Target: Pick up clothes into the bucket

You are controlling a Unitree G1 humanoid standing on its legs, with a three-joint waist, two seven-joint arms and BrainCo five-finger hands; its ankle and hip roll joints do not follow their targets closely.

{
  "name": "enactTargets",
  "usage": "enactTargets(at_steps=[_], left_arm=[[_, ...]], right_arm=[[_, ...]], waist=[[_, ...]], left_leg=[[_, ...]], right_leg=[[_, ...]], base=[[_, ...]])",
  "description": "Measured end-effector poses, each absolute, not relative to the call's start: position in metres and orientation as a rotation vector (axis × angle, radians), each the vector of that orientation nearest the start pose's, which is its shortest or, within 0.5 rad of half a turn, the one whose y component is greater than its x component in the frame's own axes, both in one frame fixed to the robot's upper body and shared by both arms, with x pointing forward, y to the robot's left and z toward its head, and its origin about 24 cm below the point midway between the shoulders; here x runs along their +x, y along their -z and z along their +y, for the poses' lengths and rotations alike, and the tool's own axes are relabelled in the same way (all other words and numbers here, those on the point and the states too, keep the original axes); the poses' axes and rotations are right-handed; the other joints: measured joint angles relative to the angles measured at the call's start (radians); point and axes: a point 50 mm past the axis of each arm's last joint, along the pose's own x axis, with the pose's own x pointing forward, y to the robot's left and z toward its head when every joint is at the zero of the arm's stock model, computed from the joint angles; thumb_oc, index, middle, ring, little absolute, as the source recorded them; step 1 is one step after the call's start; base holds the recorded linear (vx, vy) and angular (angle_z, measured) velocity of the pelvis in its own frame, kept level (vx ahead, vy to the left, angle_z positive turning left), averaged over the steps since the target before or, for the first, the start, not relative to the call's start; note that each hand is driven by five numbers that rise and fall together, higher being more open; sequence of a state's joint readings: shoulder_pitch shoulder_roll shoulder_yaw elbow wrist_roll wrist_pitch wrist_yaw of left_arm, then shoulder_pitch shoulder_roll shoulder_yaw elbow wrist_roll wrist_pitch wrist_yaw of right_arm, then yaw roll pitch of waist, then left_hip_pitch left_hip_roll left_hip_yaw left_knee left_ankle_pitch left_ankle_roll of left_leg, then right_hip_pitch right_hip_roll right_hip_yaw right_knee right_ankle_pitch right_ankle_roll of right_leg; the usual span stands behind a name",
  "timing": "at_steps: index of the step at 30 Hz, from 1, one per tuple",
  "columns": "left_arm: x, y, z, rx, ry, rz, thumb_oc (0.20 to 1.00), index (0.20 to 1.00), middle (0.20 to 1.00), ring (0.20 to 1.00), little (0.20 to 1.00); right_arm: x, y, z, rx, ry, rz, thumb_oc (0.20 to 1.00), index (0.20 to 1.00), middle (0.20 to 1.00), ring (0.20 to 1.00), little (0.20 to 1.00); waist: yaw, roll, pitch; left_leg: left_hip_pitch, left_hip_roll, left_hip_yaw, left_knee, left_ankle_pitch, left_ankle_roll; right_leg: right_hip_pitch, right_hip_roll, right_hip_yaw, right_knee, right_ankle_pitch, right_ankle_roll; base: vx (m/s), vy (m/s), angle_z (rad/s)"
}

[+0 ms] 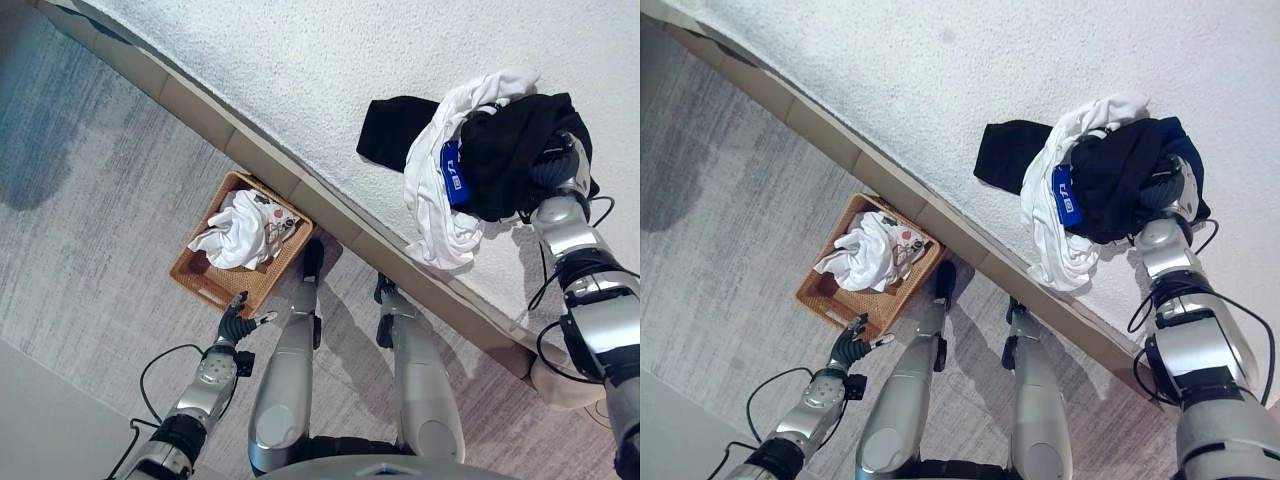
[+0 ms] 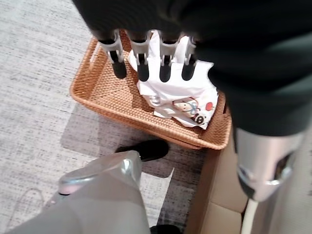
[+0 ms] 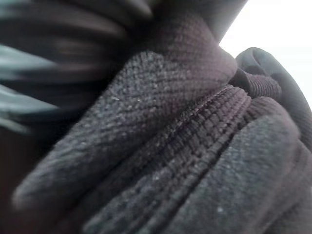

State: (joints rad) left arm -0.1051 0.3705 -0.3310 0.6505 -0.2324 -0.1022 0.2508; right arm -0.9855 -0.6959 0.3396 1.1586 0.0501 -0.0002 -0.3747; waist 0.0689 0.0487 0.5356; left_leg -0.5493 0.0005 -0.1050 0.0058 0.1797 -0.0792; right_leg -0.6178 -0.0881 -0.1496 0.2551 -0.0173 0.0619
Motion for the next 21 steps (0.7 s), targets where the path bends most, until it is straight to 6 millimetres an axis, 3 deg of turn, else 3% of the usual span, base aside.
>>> enactTargets(at_steps=[6, 16, 21], left_arm=[[0.233, 0.064, 0.211, 0.306, -0.091, 0.474, 1.0, 1.0, 1.0, 1.0, 1.0], [0.245, 0.056, 0.206, 0.299, -0.083, 0.435, 1.0, 1.0, 1.0, 1.0, 1.0], [0.245, 0.058, 0.208, 0.304, -0.091, 0.449, 1.0, 1.0, 1.0, 1.0, 1.0]], right_arm=[[0.377, -0.184, -0.326, -0.76, 0.602, 0.036, 0.2, 0.2, 0.2, 0.2, 0.2], [0.375, -0.209, -0.306, -0.714, 0.525, -0.167, 0.2, 0.2, 0.2, 0.2, 0.2], [0.362, -0.224, -0.299, -0.656, 0.517, -0.315, 0.2, 0.2, 0.2, 0.2, 0.2]], waist=[[-0.005, 0.0, 0.0], [-0.023, 0.0, 0.0], [-0.031, -0.002, -0.001]], left_leg=[[-0.012, 0.01, -0.002, 0.001, 0.002, 0.001], [-0.017, 0.023, 0.0, 0.003, 0.005, 0.005], [0.073, 0.023, 0.008, -0.004, 0.005, 0.006]], right_leg=[[-0.045, 0.005, 0.0, 0.07, -0.032, -0.019], [-0.062, 0.017, 0.0, 0.091, -0.036, -0.025], [0.034, 0.018, 0.002, 0.068, -0.036, -0.024]], base=[[0.0, -0.039, 0.01], [0.0, -0.003, -0.01], [-0.01, 0.006, -0.02]])
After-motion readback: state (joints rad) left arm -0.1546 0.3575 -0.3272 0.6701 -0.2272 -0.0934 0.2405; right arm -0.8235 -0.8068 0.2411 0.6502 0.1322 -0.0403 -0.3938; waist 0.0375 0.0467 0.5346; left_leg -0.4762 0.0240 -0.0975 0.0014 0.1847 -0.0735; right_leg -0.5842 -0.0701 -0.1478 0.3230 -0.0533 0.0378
